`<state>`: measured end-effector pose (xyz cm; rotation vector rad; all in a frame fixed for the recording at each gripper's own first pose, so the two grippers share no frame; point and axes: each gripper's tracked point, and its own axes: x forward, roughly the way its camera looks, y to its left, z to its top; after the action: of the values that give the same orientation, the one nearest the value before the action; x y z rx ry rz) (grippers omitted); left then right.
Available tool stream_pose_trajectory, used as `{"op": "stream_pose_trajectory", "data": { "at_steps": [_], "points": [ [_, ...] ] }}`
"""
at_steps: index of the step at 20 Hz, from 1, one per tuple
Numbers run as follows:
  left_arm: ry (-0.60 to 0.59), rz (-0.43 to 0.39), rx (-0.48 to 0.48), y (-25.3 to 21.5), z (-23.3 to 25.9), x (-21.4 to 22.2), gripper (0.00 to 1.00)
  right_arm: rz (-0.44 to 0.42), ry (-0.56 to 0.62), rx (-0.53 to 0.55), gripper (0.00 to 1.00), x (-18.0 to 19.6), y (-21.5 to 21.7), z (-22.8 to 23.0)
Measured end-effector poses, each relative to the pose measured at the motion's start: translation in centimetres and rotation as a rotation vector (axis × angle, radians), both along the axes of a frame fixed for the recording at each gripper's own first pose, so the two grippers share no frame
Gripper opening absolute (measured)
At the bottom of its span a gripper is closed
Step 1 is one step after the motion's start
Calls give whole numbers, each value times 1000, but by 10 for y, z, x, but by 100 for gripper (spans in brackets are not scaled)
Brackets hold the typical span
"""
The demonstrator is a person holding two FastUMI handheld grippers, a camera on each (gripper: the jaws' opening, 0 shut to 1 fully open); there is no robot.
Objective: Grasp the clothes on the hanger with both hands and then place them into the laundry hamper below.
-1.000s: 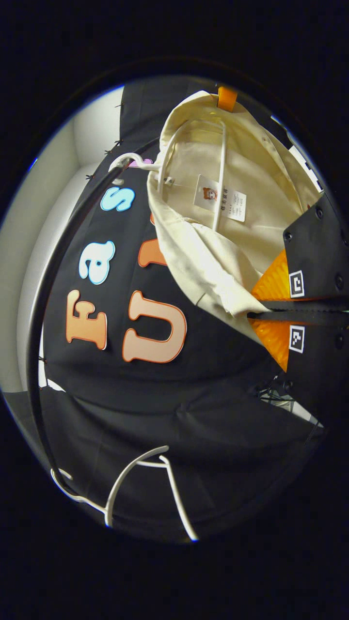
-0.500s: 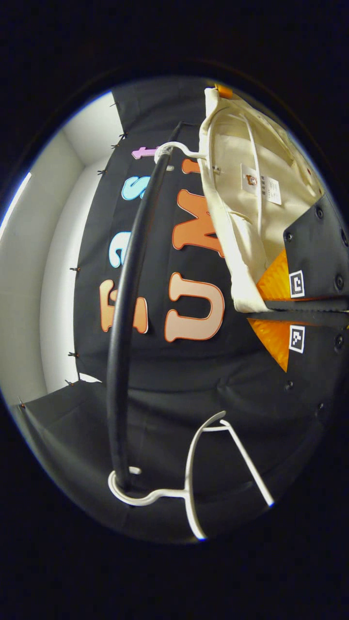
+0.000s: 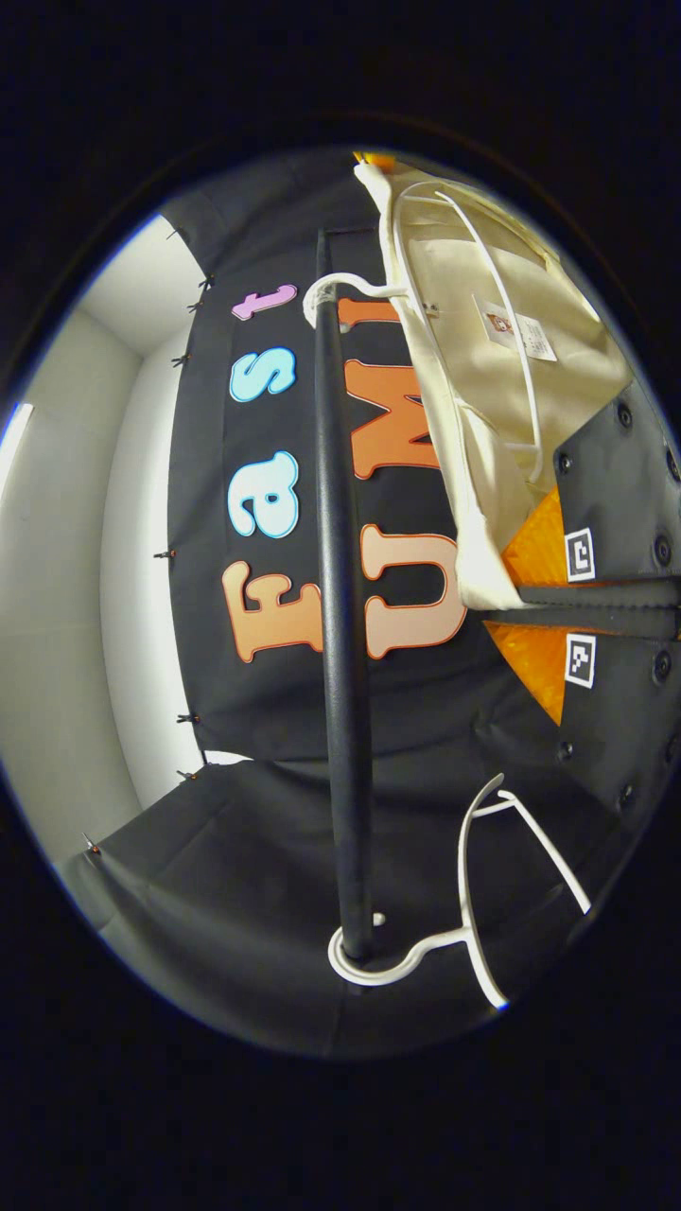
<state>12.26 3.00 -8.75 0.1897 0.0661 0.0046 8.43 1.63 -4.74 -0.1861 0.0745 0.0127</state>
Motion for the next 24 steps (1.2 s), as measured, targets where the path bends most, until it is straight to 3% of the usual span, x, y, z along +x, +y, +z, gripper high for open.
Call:
{"op": "stream_pose_trajectory", "data": {
  "at_steps": [4,5,6,8,13,24],
  "points": [
    [11,1,1,3,-4,5,6,22,25,-2,0,13,-9,-11],
    [13,5,6,4,-6,6,6,28,35,-2,5,17,-9,-15],
    [17,11,12,4,-9,8,6,35,43,-4,0,19,-9,-20],
    [25,22,22,5,-13,8,6,52,54,-3,0,22,-8,-28],
    [52,36,19,5,-29,19,6,98,78,78,0,21,-14,-51],
    [131,23,11,-8,-76,21,6,106,186,201,0,4,-23,-129]
  ]
}}
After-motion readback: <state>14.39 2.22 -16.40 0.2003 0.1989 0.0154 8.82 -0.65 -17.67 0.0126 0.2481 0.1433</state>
